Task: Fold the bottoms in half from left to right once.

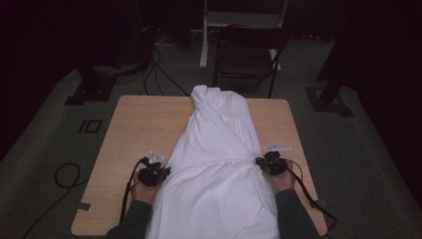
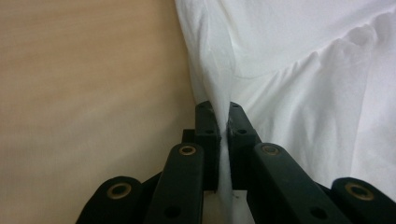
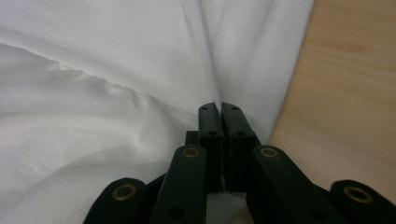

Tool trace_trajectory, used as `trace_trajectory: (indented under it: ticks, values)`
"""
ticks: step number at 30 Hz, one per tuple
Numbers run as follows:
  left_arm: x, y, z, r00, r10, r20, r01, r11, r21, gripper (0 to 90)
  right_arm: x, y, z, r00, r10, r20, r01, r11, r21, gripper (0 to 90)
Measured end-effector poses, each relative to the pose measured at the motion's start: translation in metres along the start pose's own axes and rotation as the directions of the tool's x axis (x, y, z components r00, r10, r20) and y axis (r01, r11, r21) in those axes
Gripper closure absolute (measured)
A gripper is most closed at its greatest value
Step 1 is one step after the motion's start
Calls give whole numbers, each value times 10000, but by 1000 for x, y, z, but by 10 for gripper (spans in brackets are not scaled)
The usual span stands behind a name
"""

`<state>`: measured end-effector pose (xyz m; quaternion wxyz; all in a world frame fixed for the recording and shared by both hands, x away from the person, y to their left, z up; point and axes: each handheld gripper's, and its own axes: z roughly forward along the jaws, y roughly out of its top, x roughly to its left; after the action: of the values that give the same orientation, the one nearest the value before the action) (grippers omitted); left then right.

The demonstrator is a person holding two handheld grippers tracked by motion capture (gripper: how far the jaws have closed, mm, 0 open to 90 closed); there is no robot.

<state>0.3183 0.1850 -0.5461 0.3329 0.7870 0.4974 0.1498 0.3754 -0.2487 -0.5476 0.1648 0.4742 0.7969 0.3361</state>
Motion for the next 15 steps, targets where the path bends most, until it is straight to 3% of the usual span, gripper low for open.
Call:
trace_trajectory:
  ticks: [6,8,11,15]
  values:
    - [-10,-20,-19,9992,286,265,-293,9992,260,857,14,-18,-17,9996,-50,-278,54,9999,125,874]
    - [-9,-20,-22,9992,351,173,-352,9994,48,757,18,-25,-24,9988,9,-488,6,9996,295,868]
    - [0,-12,-27,9999,-21,144,28,9989,-476,616,17,-23,-24,9976,-10,-699,32,9995,316,762]
    - [11,11,-26,9999,-115,68,121,9963,-849,528,12,-7,-26,9945,50,-1050,-88,9993,-359,647]
